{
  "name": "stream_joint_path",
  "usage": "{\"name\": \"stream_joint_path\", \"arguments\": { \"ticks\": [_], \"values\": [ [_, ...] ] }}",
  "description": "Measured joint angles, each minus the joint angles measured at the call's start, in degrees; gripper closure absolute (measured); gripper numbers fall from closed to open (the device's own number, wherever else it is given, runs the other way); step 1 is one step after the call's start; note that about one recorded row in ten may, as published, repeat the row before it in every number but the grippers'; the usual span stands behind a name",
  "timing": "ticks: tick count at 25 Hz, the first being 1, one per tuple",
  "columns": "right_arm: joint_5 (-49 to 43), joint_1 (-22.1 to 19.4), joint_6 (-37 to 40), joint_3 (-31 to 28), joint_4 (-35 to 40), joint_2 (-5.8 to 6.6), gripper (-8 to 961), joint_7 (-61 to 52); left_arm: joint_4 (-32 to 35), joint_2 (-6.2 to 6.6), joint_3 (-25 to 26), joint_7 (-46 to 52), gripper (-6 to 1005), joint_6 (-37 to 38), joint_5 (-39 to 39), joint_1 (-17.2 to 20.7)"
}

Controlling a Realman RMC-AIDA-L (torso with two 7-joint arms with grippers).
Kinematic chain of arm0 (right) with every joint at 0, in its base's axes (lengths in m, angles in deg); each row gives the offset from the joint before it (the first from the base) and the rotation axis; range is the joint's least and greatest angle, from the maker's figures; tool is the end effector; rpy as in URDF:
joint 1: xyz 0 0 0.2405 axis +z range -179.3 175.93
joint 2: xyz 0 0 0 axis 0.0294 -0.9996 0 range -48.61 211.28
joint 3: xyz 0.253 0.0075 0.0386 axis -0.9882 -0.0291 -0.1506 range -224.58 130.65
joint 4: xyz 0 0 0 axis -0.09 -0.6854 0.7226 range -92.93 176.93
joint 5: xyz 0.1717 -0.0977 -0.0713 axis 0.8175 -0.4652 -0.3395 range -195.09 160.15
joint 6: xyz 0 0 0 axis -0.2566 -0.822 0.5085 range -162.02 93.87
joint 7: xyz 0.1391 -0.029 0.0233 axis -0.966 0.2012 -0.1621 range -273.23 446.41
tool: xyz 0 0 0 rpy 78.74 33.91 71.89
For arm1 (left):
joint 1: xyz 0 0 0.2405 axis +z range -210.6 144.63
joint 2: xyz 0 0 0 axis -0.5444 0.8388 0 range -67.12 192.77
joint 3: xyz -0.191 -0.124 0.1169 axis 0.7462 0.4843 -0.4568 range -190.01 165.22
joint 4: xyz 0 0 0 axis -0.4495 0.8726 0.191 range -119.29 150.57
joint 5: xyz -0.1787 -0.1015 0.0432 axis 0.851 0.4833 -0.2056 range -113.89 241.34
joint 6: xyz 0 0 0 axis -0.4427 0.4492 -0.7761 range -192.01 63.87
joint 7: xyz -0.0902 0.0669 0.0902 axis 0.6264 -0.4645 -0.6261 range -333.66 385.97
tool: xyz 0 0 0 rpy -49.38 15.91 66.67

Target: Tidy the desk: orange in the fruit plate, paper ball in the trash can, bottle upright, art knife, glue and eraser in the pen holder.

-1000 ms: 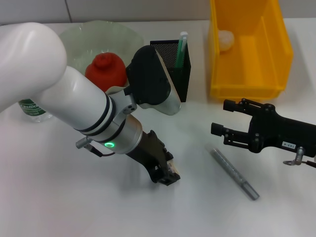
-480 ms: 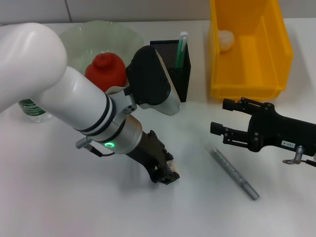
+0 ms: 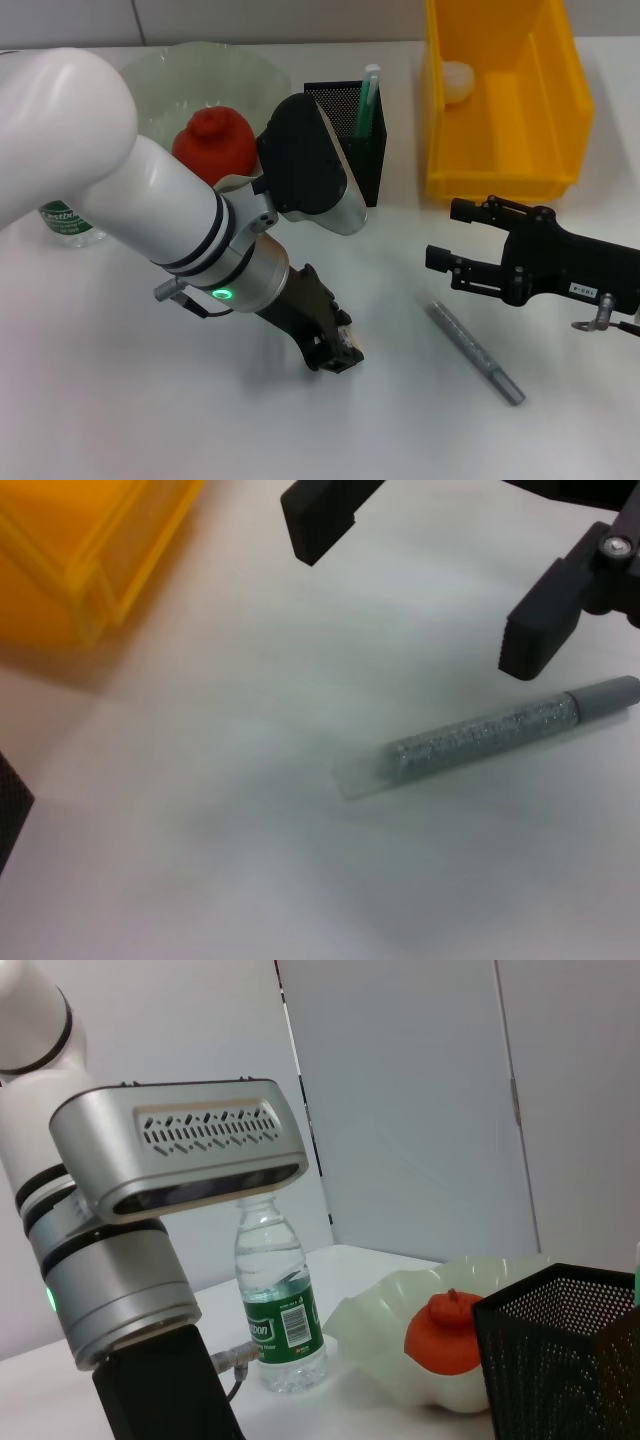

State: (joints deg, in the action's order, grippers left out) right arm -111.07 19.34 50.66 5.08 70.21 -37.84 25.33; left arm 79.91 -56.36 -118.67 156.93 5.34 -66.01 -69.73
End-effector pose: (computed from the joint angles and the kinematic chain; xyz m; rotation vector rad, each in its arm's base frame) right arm 0.2893 0.2880 -0.0284 -2.5731 0.5441 0.8596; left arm -0.1561 0.3167 -0.1126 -3.0155 -0.3535 0.4495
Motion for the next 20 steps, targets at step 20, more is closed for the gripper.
{"name": "stream_joint_path", "arguments": {
  "ticks": [20],
  "values": [
    [0.04,0.10,-0.46,-5.22,-2.28,-0.18,193,0.34,8.24,0.51,10.87,-1.99,593,2.57,0.38,3.82]
  ]
}}
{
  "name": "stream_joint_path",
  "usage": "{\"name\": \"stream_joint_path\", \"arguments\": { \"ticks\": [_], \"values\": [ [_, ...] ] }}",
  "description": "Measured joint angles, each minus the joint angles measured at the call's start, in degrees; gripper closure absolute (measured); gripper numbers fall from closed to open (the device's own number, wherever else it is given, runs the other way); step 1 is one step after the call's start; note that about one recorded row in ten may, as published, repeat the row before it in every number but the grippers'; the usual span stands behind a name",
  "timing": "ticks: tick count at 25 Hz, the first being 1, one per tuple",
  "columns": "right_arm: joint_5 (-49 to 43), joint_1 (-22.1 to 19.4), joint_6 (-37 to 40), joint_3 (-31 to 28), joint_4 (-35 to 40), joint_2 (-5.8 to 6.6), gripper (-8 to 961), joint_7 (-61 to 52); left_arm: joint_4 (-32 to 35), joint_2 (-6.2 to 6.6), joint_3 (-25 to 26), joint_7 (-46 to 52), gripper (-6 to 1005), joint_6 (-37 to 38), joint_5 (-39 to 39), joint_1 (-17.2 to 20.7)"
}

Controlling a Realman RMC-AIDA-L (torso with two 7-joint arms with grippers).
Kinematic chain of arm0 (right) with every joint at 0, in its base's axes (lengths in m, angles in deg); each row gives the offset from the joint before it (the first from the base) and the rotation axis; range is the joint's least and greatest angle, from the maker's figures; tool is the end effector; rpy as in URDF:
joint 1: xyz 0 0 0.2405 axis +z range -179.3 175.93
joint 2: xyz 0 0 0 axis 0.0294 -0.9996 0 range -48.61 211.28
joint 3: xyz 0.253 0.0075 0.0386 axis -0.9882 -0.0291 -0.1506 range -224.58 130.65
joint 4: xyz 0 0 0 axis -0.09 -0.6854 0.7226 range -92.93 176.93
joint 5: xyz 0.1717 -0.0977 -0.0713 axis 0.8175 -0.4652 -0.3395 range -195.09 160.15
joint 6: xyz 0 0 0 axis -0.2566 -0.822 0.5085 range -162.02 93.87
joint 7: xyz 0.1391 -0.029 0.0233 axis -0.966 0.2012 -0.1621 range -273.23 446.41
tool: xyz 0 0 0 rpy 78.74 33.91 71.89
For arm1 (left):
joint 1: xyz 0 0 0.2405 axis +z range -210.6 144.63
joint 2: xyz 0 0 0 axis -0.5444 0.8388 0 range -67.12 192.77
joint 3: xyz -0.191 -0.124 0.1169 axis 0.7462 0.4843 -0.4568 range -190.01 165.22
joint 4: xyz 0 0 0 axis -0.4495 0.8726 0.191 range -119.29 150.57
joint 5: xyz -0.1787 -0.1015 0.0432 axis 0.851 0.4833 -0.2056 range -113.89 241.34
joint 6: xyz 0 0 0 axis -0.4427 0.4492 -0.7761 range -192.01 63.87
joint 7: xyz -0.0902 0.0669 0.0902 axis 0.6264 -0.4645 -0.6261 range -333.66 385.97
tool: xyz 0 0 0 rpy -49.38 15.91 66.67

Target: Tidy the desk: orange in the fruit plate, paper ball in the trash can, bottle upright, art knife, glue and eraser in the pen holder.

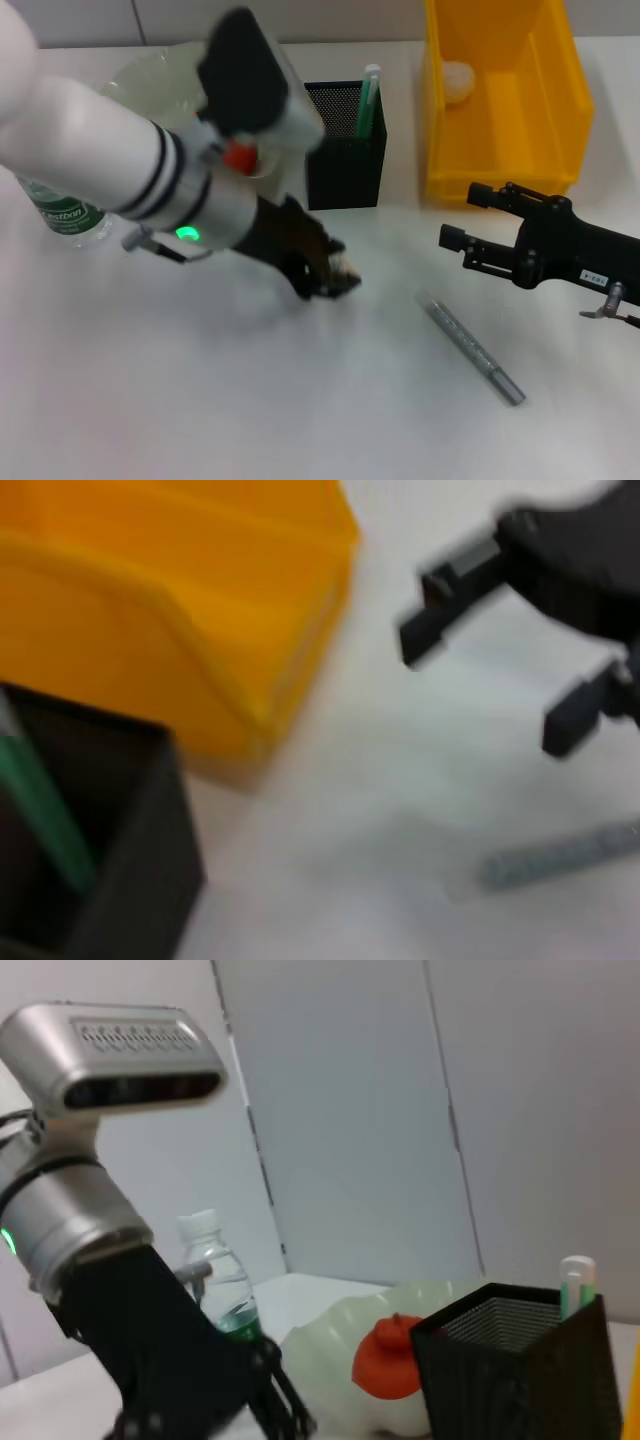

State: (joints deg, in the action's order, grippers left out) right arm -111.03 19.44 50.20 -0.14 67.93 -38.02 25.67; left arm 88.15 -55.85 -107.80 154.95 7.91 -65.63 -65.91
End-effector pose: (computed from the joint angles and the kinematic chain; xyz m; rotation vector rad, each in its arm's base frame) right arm 0.2970 0.2902 -0.0230 -2.4745 0.6105 0.8950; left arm -0.1433 0.3379 -0.0692 -2.9220 -0.3968 0.2179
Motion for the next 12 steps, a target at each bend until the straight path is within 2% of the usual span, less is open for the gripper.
{"name": "stream_joint_path", "arguments": {
  "ticks": [1,2,5,6,8,12],
  "values": [
    [0.00,0.00,0.00,0.00,0.00,0.00,193,0.00,0.94,-0.05,3.26,-1.24,593,0.08,1.52,0.68],
    [0.02,0.02,0.00,-0.63,-0.44,-0.01,193,0.05,0.94,-0.05,3.26,-1.24,593,0.08,1.52,0.68],
    [0.13,0.21,0.00,-1.14,-1.23,-0.09,193,0.11,1.59,0.01,10.66,-5.21,592,-0.50,7.95,1.60],
    [0.14,0.32,0.00,-1.15,-1.46,-0.09,193,0.11,1.59,0.01,10.66,-5.21,592,-0.50,7.95,1.60],
    [0.16,0.71,-0.04,-1.15,-2.01,-0.09,192,0.12,0.67,-0.03,14.23,-11.79,592,-2.77,16.24,1.92],
    [0.18,1.19,-0.12,-1.17,-2.28,-0.08,192,0.14,-0.58,-0.12,14.13,-16.54,594,-7.75,21.15,2.08]
  ]
}}
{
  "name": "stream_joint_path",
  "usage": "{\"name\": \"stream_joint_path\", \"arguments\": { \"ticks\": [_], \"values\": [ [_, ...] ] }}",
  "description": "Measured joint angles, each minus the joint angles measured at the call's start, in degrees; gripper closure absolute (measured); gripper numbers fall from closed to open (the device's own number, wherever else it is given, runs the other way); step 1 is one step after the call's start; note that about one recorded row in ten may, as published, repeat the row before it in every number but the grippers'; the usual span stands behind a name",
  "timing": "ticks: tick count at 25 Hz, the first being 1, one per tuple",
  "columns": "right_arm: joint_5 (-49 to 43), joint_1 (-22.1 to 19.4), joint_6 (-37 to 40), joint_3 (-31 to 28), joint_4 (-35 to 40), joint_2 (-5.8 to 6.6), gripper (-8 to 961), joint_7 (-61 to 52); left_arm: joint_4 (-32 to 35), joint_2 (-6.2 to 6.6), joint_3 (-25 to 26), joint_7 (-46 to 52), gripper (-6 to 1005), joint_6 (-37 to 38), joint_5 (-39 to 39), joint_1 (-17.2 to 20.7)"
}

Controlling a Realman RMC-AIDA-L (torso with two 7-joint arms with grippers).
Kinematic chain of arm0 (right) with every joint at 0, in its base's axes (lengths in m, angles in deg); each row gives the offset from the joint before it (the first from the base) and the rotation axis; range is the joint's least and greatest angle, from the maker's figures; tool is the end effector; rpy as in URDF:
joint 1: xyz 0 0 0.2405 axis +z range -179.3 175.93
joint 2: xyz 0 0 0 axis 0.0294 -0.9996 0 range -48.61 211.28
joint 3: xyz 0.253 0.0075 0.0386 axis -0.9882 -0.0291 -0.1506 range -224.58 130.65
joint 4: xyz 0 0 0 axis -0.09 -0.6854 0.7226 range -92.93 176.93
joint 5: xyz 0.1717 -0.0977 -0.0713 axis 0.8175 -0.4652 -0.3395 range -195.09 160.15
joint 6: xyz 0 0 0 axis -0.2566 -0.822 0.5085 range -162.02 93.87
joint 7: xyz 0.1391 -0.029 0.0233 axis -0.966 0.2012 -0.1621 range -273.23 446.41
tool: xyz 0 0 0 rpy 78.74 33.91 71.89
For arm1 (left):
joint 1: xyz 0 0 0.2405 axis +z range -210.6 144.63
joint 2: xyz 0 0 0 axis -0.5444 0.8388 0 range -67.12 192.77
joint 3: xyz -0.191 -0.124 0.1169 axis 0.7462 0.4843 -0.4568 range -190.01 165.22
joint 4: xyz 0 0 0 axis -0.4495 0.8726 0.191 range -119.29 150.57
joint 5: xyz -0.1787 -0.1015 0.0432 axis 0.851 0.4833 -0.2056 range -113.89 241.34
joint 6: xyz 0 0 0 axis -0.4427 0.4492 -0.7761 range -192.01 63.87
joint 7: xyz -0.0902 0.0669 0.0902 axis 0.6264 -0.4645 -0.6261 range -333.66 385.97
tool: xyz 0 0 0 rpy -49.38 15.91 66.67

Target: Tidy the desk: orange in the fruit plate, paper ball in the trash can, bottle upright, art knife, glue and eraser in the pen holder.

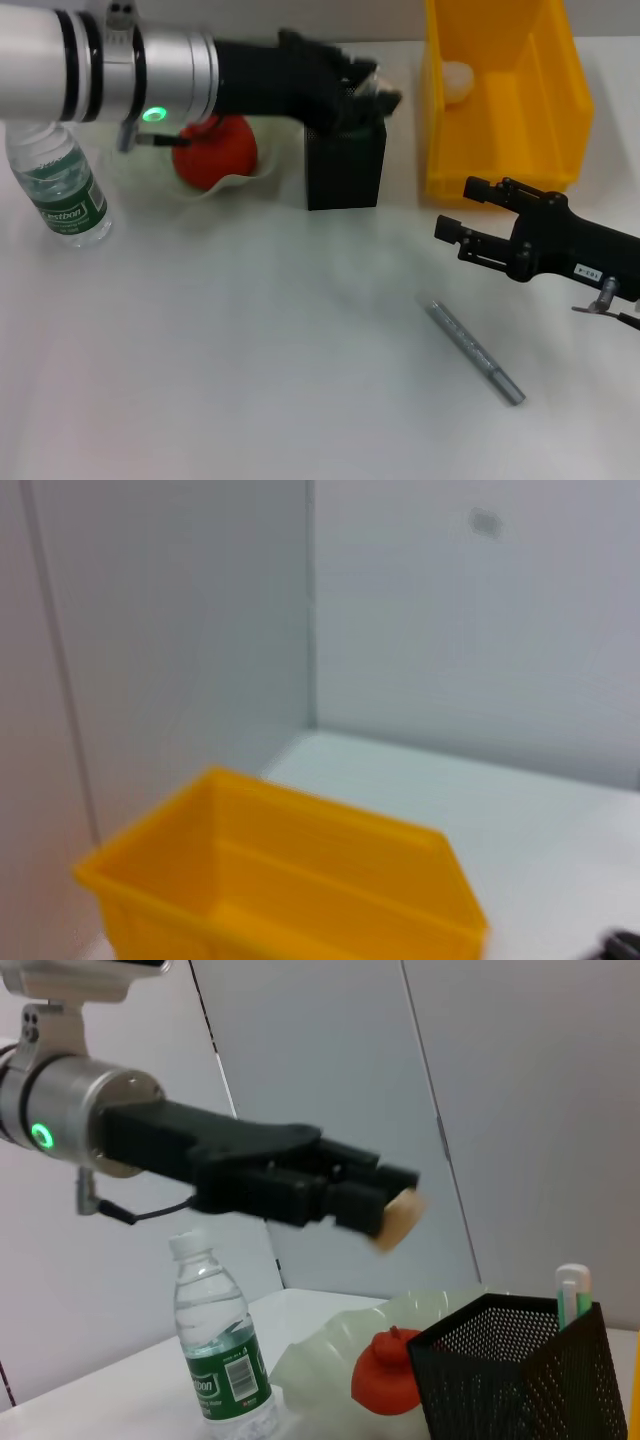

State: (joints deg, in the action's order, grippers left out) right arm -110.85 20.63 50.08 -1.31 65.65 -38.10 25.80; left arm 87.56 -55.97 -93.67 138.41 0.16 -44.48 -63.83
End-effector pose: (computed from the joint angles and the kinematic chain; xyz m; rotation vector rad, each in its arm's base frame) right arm 0.2942 0.2926 -0.0270 -2.4610 0.6392 0.9247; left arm -0.1158 0.3748 -0.0161 -2.7366 -0.3409 -0.4405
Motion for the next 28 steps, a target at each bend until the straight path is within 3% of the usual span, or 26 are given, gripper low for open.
{"name": "stream_joint_path", "arguments": {
  "ticks": [5,11,16,28],
  "values": [
    [0.04,0.40,-0.05,-0.03,-0.34,-0.04,192,0.02,-2.96,-0.17,-3.75,-3.99,597,-9.32,3.13,0.28],
    [0.05,0.62,-0.05,-0.04,-0.81,-0.02,192,0.05,-6.75,-0.11,-12.40,-5.16,596,-24.29,3.17,0.74],
    [0.05,0.63,0.02,-0.03,-1.15,0.00,192,0.06,-9.79,-0.18,-13.95,-6.39,597,-28.33,3.10,0.52],
    [0.05,1.17,-0.07,-0.03,-1.35,0.00,192,0.12,-12.11,-0.14,-14.09,-6.35,598,-29.20,3.28,0.23]
  ]
}}
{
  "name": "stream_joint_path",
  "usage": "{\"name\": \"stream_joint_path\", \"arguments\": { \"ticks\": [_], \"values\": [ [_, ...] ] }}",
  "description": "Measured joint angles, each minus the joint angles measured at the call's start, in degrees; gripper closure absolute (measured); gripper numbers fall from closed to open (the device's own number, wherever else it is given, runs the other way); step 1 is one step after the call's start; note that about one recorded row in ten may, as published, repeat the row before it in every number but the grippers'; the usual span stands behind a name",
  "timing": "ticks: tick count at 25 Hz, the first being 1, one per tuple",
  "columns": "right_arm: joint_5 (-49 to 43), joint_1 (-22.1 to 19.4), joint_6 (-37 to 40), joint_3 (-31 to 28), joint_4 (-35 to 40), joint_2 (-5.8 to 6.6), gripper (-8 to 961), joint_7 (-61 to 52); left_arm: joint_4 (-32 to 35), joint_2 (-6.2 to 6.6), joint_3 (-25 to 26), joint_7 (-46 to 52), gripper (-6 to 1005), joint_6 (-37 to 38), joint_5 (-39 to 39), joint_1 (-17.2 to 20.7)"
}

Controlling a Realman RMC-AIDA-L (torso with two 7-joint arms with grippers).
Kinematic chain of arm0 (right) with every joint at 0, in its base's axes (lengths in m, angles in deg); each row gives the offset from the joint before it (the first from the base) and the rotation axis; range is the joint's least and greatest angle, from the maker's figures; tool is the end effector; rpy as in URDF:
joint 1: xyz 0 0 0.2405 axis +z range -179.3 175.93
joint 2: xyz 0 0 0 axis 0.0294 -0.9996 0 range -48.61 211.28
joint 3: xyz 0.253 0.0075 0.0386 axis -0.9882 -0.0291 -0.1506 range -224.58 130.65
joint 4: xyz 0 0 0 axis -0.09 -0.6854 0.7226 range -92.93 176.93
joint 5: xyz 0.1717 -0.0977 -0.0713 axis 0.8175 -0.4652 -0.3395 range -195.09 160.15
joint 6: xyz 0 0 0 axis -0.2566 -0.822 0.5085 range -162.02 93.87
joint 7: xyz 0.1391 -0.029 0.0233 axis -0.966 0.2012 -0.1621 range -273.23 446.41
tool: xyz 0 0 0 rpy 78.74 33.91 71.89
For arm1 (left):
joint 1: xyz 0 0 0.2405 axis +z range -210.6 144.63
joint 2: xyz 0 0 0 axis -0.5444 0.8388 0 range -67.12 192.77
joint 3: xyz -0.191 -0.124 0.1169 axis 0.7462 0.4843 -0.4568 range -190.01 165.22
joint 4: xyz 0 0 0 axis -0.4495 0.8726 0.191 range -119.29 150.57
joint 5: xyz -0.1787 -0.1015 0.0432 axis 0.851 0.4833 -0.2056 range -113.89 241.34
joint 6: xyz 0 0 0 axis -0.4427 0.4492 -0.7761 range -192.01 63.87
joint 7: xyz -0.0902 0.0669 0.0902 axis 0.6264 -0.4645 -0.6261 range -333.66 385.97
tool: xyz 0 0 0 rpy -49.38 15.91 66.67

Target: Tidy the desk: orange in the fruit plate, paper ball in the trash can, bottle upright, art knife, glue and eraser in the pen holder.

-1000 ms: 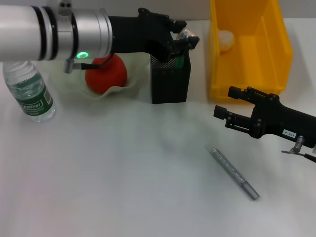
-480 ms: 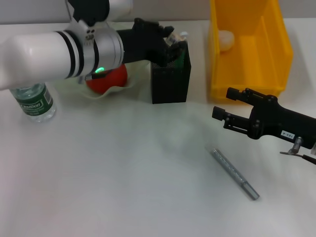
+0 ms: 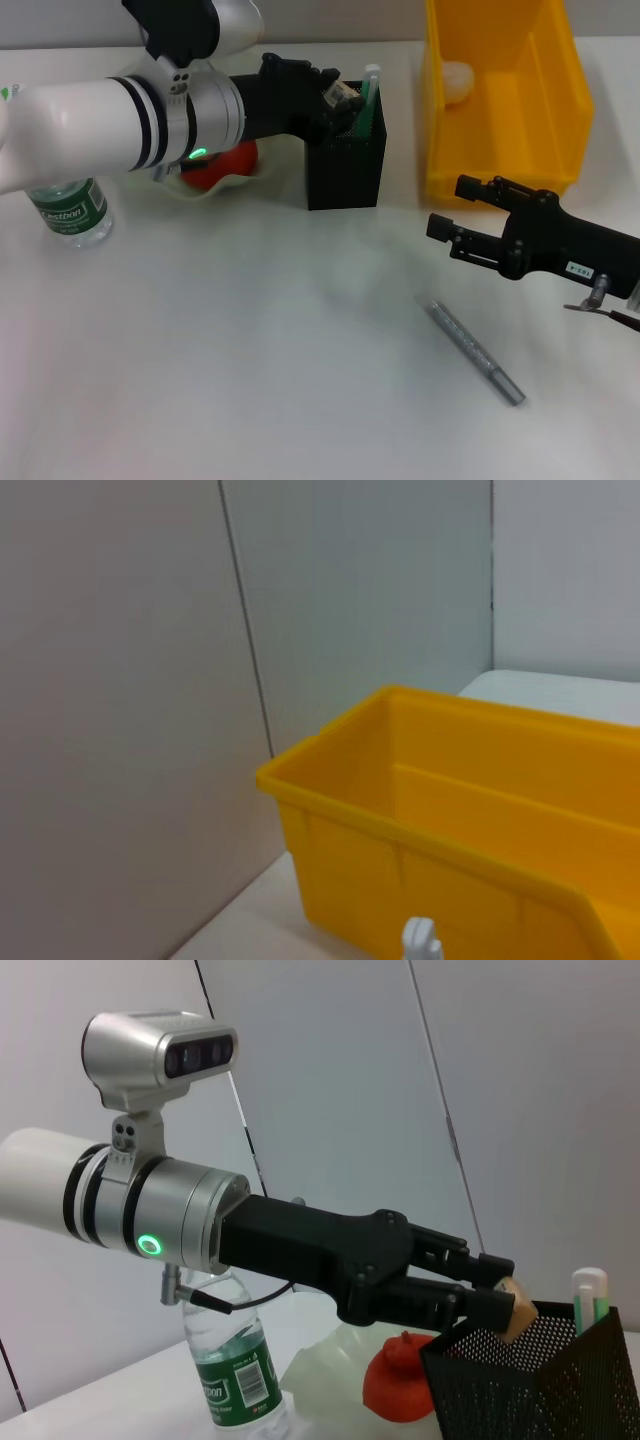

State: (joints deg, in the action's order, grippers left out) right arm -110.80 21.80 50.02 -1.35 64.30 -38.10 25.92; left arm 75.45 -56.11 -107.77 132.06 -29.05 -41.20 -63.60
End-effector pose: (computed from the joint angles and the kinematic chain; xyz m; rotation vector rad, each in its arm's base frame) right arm 0.2897 0.2955 -0.0308 -2.4707 0.6430 0.9400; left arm -0.1526 0.3972 -0.0640 -2.4958 -0.3419 -0.3104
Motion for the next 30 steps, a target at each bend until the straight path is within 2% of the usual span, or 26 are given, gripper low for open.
{"name": "stream_joint_path", "arguments": {
  "ticks": [11,24,30],
  "values": [
    [0.00,0.05,0.00,0.00,0.03,0.00,192,0.02,0.36,0.18,-0.78,-0.53,600,1.35,-0.12,-0.30],
    [0.00,-0.32,-0.08,0.00,0.03,0.00,192,0.02,0.73,-0.02,-0.72,-1.73,512,0.89,0.44,-0.11],
    [-0.01,-0.19,-0.07,0.00,-0.06,-0.06,193,0.76,2.17,0.05,-0.43,-1.77,425,1.22,1.28,0.75]
  ]
}}
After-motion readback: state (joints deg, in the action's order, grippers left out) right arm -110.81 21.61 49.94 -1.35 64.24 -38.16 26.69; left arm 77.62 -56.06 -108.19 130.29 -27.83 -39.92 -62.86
